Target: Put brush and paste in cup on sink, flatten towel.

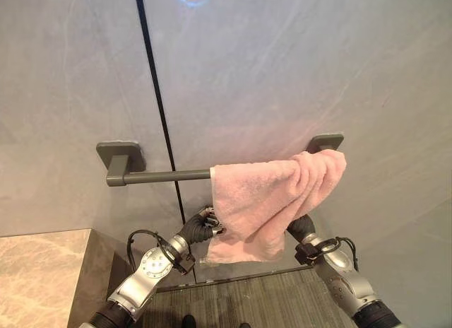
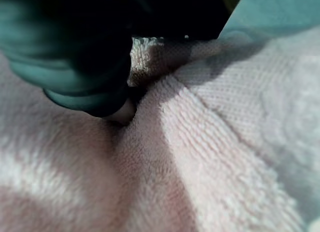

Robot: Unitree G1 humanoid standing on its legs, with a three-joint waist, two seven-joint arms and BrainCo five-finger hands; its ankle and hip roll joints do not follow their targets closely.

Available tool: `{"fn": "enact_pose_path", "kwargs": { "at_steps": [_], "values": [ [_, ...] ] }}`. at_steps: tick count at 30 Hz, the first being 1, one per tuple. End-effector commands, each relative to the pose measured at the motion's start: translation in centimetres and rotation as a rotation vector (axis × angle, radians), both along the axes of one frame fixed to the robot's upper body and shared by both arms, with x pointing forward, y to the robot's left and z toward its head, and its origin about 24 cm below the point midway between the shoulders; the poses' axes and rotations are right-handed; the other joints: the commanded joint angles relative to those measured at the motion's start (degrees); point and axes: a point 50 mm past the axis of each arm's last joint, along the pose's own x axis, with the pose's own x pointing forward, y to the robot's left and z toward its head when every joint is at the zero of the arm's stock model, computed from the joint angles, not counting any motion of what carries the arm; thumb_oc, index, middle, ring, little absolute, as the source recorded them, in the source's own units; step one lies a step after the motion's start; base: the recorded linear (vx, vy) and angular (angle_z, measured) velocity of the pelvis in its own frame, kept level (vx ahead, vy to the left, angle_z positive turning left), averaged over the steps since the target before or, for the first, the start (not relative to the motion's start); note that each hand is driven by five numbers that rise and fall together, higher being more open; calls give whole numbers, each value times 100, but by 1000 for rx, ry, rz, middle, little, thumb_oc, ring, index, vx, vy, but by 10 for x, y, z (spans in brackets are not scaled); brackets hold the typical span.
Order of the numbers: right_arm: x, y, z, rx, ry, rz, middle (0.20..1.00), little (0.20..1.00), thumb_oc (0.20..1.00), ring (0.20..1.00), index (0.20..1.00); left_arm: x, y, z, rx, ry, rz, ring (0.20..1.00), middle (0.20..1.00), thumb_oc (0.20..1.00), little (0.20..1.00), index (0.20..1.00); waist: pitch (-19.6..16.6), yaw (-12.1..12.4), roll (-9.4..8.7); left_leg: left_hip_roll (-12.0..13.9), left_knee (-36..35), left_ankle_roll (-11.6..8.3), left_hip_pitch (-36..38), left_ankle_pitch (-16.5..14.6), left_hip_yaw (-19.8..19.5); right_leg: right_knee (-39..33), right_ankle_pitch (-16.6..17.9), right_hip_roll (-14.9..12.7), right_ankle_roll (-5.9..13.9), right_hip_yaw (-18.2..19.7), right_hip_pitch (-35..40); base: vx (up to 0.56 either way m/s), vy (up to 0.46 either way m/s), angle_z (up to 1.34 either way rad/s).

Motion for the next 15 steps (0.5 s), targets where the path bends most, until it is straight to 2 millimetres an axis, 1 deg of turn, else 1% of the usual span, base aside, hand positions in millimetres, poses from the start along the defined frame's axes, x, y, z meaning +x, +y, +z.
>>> {"fn": "enact_pose_path", "kwargs": {
  "at_steps": [1,2,3,4,5,6,7,8,9,10,11,12,13,15],
  "values": [
    [20,11,54,142,-251,3,200,200,200,200,200,21,15,42,-72,-193,76,200,200,200,200,200,-138,228,-211,90,62,-125,580,-448,2,24,451,-440,472,-48,-69,0,0,0],
    [18,12,56,155,-259,7,200,200,200,200,200,20,17,46,-86,-204,81,200,200,200,200,200,-144,237,-223,93,62,-125,585,-450,4,28,456,-444,473,-46,-64,0,0,0],
    [16,12,61,173,-281,14,200,200,200,200,200,19,19,54,-104,-235,83,200,200,200,200,200,-158,241,-229,90,62,-126,586,-448,0,30,458,-445,474,-47,-64,-51,2,-2],
    [15,11,69,190,-316,16,200,200,200,200,200,18,21,66,-127,-277,78,200,200,200,200,200,-154,248,-246,80,62,-125,539,-376,3,35,519,-452,470,-46,-112,0,0,0],
    [15,11,69,190,-314,16,200,200,200,200,200,18,21,66,-127,-275,78,200,200,200,200,200,-162,244,-238,84,62,-125,572,-440,-1,32,467,-449,478,-52,-77,-33,15,0],
    [10,13,89,229,-402,46,200,200,200,200,200,13,26,87,-177,-351,72,200,200,200,200,200,-153,250,-250,76,62,-120,557,-430,-13,41,484,-459,488,-47,-99,0,0,0],
    [6,13,98,240,-444,59,200,200,200,200,200,10,29,97,-201,-390,76,200,200,200,200,200,-147,251,-255,72,62,-116,548,-428,-11,41,490,-467,496,-41,-112,-34,16,1],
    [6,13,98,240,-444,59,200,200,200,200,200,10,29,97,-201,-390,76,200,200,200,200,200,-140,251,-253,73,62,-116,558,-432,-12,41,487,-467,496,-42,-102,-71,12,2],
    [-1,13,120,228,-549,92,200,200,200,200,200,2,37,114,-233,-463,90,200,200,200,200,200,-130,258,-279,56,62,-113,493,-358,2,46,560,-487,504,-20,-179,-73,15,2],
    [-7,15,134,250,-610,121,200,200,200,200,200,-4,43,123,-256,-499,104,200,200,200,200,200,-115,276,-287,48,62,-106,482,-363,8,40,573,-500,513,-11,-190,-46,26,2],
    [-9,16,135,267,-606,132,200,200,200,200,200,-8,46,124,-269,-500,112,200,200,200,200,200,-112,279,-280,47,62,-100,514,-431,4,37,522,-502,523,-15,-160,-30,22,-3],
    [-12,19,141,268,-637,153,200,200,200,200,200,-12,49,128,-280,-519,121,200,200,200,200,200,-90,303,-293,34,62,-96,465,-362,6,41,581,-513,516,-8,-217,8,28,-5],
    [-13,19,142,268,-641,158,200,200,200,200,200,-14,51,126,-288,-506,134,200,200,200,200,200,-78,311,-282,33,62,-92,494,-428,0,38,533,-518,526,-12,-188,-32,27,-1],
    [-14,22,141,247,-635,180,200,200,200,200,200,-21,59,119,-257,-472,156,200,200,200,200,200,-37,352,-277,17,62,-81,467,-421,-14,43,541,-531,524,-24,-215,-14,28,3]
  ]
}}
